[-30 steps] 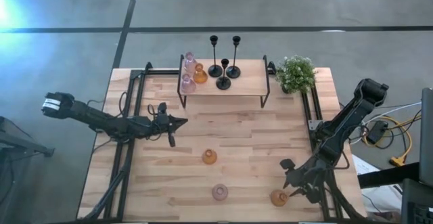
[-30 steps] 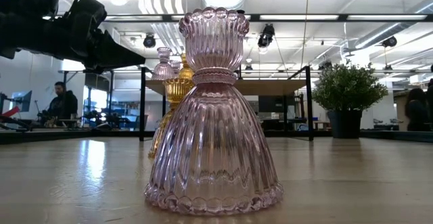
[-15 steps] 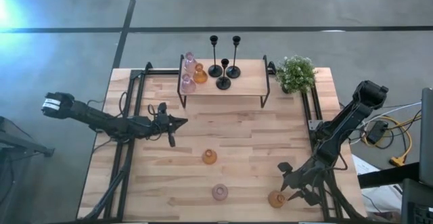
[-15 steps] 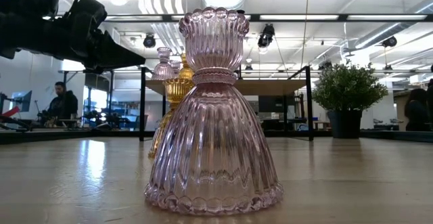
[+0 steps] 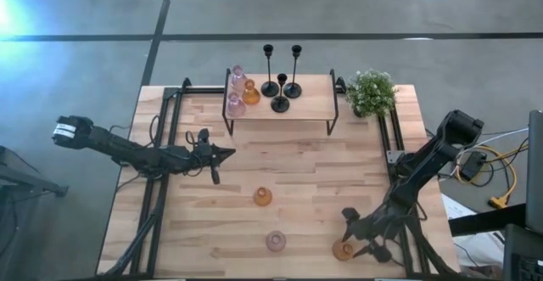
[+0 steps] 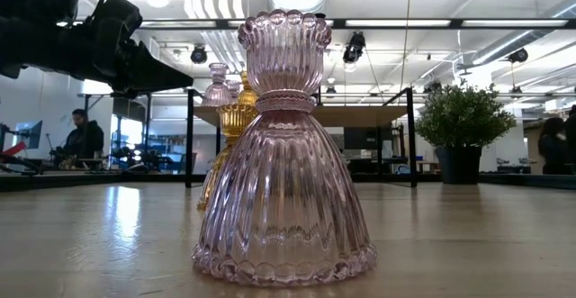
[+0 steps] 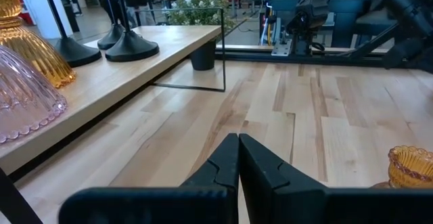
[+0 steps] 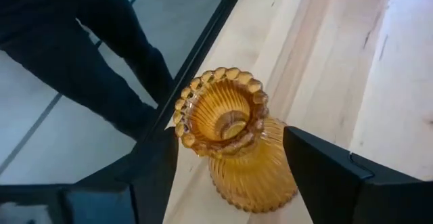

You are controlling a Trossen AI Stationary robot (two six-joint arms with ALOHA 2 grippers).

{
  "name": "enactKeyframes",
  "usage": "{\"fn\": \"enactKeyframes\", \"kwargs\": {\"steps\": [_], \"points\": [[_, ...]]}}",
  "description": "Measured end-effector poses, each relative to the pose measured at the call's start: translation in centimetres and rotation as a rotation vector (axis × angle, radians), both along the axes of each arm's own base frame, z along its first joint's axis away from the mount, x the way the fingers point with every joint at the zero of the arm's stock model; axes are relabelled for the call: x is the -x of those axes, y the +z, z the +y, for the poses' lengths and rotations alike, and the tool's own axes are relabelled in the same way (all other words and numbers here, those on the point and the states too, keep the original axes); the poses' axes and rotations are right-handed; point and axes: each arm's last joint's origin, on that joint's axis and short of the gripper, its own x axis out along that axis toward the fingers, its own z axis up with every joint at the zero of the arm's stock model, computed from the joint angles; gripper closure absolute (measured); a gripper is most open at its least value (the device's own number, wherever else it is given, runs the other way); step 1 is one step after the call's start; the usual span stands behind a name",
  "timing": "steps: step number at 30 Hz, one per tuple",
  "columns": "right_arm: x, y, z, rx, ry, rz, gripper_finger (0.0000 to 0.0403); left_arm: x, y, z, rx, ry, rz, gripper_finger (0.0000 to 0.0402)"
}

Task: Pick & Place candle stick holders
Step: Put the bottom orange glass candle holder on the shelf

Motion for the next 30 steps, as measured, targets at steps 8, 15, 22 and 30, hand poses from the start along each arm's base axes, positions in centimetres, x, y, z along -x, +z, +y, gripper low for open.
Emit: {"fn": "enactKeyframes", "kwargs": {"steps": [8,15,22,30], "points": [[-1.1,-0.7,0.8,-0.001,-0.037,-0.021,0.0135,0.0,0.0,0.0,0.0,0.0,0.001,0.0387],[-2.0,-0.9,0.6,-0.01,-0.089,-0.045,0.0162,0.0,0.0,0.0,0.0,0.0,0.002,0.0387],[-2.7,-1.0,0.1,0.008,-0.15,-0.065,0.0213,0.0,0.0,0.0,0.0,0.0,0.002,0.0387],[-3.6,-1.1,-1.0,0.086,-0.318,-0.134,0.0278,0.0,0.0,0.0,-0.001,0.0,0.003,0.0387]]}}
